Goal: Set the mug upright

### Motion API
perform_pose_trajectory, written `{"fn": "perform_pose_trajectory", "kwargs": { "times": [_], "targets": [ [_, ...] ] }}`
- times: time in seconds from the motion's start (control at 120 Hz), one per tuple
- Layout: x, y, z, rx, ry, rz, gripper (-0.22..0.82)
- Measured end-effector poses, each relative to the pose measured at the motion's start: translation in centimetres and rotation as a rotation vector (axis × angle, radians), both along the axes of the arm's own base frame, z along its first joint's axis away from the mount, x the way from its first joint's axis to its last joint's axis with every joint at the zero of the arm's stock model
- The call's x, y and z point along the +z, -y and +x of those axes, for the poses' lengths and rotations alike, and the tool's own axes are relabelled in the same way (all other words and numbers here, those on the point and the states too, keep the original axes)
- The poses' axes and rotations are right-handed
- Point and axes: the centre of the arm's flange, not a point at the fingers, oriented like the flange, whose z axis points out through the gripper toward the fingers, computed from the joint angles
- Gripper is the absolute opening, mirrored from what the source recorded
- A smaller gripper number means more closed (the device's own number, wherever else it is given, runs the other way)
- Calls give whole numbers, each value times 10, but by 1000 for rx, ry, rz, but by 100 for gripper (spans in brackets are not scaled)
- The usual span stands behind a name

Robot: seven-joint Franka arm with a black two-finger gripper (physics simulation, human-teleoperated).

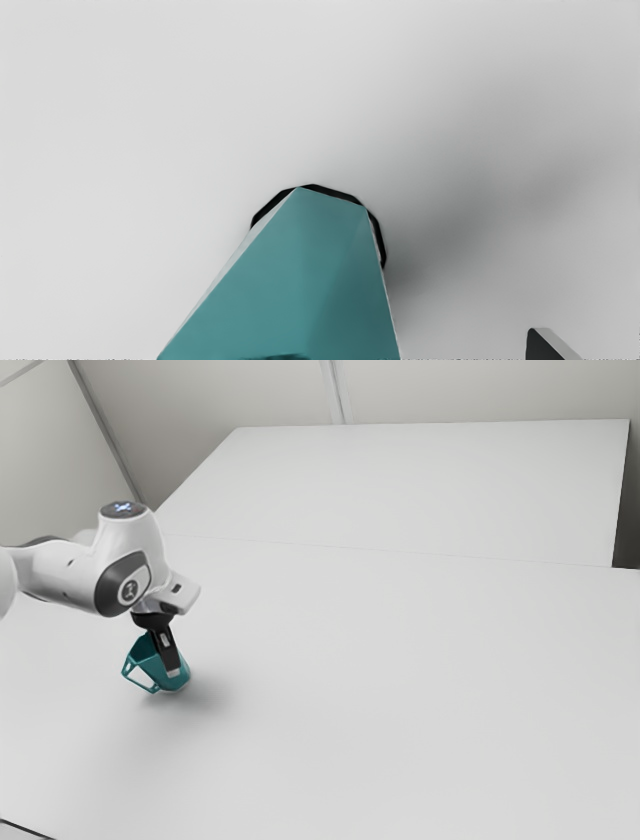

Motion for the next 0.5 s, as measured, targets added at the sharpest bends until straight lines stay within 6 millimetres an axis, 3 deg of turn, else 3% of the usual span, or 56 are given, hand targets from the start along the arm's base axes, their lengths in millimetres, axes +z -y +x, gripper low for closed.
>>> {"fn": "perform_pose_trajectory", "kwargs": {
  "times": [0.258, 0.383, 0.5],
  "targets": [
    [27, -3, -2, 0, 35, -1, 56],
    [57, -2, 0, -9, 69, 5, 58],
    [89, 8, 15, -38, 85, 11, 59]
  ]
}}
